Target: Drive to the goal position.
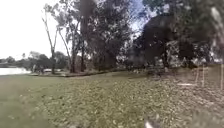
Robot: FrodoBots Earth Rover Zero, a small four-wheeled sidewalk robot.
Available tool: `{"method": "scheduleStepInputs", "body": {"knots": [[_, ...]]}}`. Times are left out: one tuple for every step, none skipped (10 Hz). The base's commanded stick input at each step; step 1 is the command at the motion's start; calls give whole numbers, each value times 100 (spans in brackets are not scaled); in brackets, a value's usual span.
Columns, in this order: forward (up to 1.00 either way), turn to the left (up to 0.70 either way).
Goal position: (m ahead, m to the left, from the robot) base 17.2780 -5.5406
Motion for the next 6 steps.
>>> {"method": "scheduleStepInputs", "body": {"knots": [[70,-28],[70,-15],[70,-3],[70,0],[70,0],[70,0]]}}
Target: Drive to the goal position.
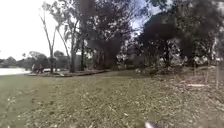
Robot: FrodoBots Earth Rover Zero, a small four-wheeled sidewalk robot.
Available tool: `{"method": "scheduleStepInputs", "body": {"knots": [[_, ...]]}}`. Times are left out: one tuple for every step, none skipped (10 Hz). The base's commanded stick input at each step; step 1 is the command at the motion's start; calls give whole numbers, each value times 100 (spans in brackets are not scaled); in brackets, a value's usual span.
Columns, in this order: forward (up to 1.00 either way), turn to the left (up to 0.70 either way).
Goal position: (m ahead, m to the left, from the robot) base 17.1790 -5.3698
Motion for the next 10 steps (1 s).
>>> {"method": "scheduleStepInputs", "body": {"knots": [[70,0],[70,0],[70,-13],[70,-23],[70,-18],[70,-5],[70,0],[70,0],[70,0],[70,0]]}}
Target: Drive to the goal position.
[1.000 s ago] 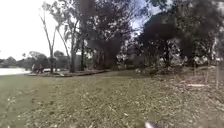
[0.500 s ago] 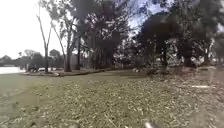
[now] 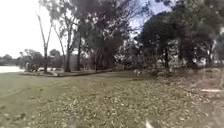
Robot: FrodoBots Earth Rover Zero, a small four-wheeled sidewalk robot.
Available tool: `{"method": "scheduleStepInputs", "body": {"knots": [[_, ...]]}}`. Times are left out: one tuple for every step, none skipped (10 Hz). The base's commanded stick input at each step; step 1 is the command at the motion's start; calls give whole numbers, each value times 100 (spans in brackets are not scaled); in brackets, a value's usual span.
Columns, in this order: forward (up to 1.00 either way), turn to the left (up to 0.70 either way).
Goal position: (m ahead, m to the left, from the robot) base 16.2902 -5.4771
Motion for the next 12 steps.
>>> {"method": "scheduleStepInputs", "body": {"knots": [[70,-27],[70,-28],[70,0],[70,0],[70,-5],[70,-29],[70,-28],[70,0],[70,0],[70,0],[70,0],[70,-10]]}}
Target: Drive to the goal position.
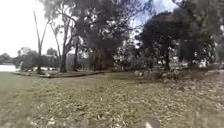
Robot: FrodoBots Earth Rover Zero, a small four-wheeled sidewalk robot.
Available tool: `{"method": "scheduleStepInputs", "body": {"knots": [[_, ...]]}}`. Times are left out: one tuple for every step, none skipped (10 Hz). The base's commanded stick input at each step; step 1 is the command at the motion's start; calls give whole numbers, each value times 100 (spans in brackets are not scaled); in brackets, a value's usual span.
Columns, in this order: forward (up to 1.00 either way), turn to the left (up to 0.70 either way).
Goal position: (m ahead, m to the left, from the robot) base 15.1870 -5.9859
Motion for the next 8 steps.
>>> {"method": "scheduleStepInputs", "body": {"knots": [[70,-26],[70,-27],[70,-26],[70,0],[70,0],[70,0],[70,0],[70,-14]]}}
